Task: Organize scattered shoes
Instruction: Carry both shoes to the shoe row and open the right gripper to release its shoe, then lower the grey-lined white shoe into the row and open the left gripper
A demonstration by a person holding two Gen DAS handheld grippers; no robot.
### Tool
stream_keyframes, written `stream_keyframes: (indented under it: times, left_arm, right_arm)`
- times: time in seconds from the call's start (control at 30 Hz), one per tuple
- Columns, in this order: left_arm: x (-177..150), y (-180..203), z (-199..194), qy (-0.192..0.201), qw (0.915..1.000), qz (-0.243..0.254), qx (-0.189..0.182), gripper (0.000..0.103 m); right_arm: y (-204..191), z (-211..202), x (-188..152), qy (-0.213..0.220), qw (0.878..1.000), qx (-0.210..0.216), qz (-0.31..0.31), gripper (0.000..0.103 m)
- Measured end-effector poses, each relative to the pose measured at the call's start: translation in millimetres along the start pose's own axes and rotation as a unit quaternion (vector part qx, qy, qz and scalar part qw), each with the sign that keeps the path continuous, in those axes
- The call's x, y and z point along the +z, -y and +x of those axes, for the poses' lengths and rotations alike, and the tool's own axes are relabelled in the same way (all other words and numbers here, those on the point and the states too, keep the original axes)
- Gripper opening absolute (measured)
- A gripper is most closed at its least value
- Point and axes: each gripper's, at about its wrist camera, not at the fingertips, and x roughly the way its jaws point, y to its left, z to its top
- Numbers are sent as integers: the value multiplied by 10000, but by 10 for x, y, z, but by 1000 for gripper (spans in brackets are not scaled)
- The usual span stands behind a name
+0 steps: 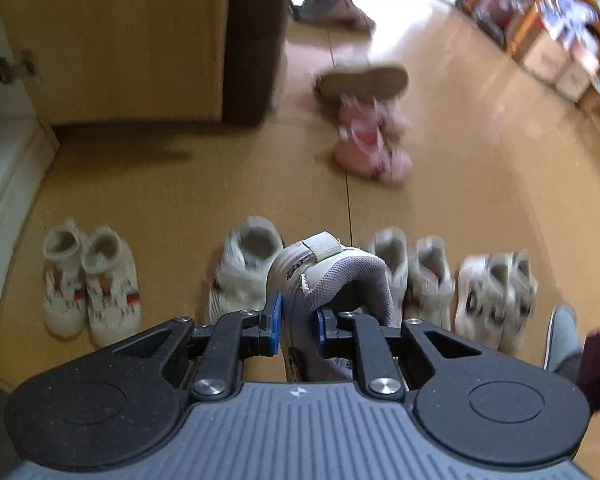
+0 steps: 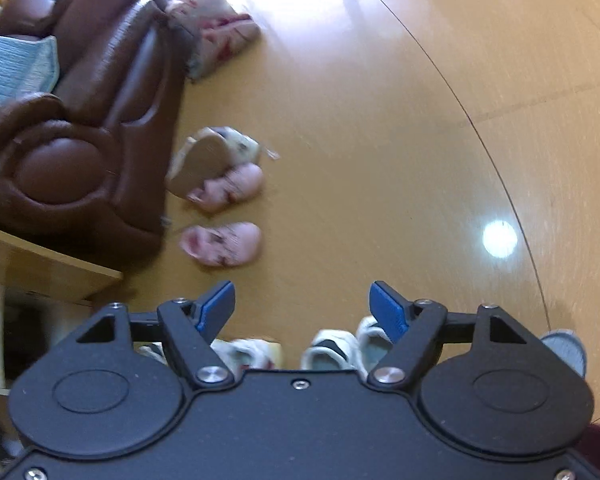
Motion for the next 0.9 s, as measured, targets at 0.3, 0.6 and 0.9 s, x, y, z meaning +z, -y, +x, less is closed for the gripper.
stream_keyframes:
  times: [0.3,0.6,0.9]
  left_arm:
    - [-201,150,494,-758,9952,616,-12,16]
    - [713,333,366,63,9934,808,-809,16]
    - [1566,1096,1265,6,9786,1041,-1775,16]
  right_arm:
    - [-199,102,-52,-183,9982,181,-541,86]
    - [-14,457,-166,-451,9983,363,-66,86]
    - [98,678,-87,-239,9992,221,250,86]
